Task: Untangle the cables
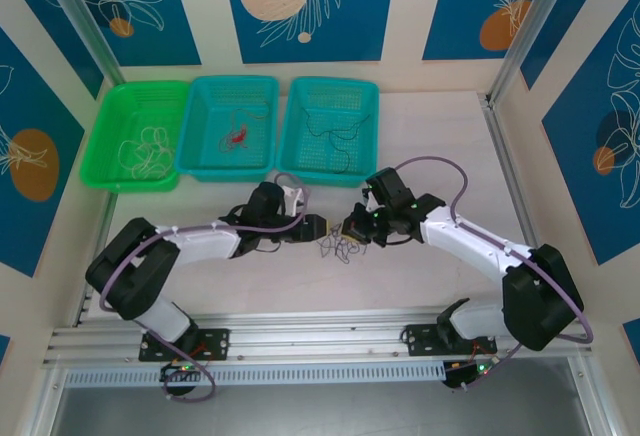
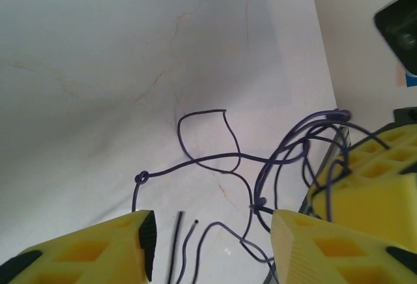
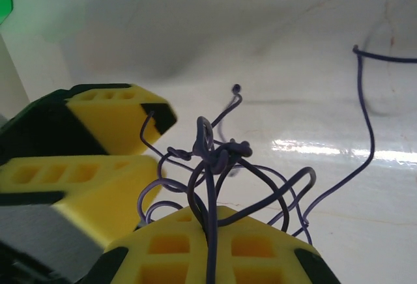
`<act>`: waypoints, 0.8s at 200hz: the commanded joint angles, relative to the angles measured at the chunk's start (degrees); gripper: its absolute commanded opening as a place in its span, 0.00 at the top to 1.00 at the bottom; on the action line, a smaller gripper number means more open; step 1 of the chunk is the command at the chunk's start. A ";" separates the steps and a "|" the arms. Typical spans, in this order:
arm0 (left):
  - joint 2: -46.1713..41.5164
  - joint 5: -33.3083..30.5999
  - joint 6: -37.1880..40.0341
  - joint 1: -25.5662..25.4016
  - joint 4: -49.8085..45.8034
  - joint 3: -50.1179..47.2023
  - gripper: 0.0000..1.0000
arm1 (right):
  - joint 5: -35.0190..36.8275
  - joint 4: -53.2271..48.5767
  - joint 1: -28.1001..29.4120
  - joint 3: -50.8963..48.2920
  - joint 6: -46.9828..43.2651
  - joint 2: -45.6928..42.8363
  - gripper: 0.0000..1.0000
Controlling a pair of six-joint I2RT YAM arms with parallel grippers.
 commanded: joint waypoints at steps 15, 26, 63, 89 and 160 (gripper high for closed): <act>2.47 -0.72 0.54 -0.62 1.42 -0.21 0.60 | 1.28 -0.48 0.37 2.79 0.88 0.42 1.00; 2.94 -1.34 0.66 -0.64 1.73 -0.86 0.66 | 1.64 -0.95 0.21 3.10 0.80 0.59 1.00; 1.71 -3.21 0.64 -0.56 1.06 -1.80 1.00 | 3.85 -5.28 -2.25 3.89 -0.85 1.46 1.00; -3.41 -6.09 2.76 -0.14 -3.93 -1.43 1.00 | 6.90 -10.20 -7.53 2.50 -3.16 1.66 0.97; -30.56 -12.81 13.71 14.61 -31.84 -1.30 1.00 | 4.81 -12.98 -39.72 -9.15 -10.53 -6.17 0.87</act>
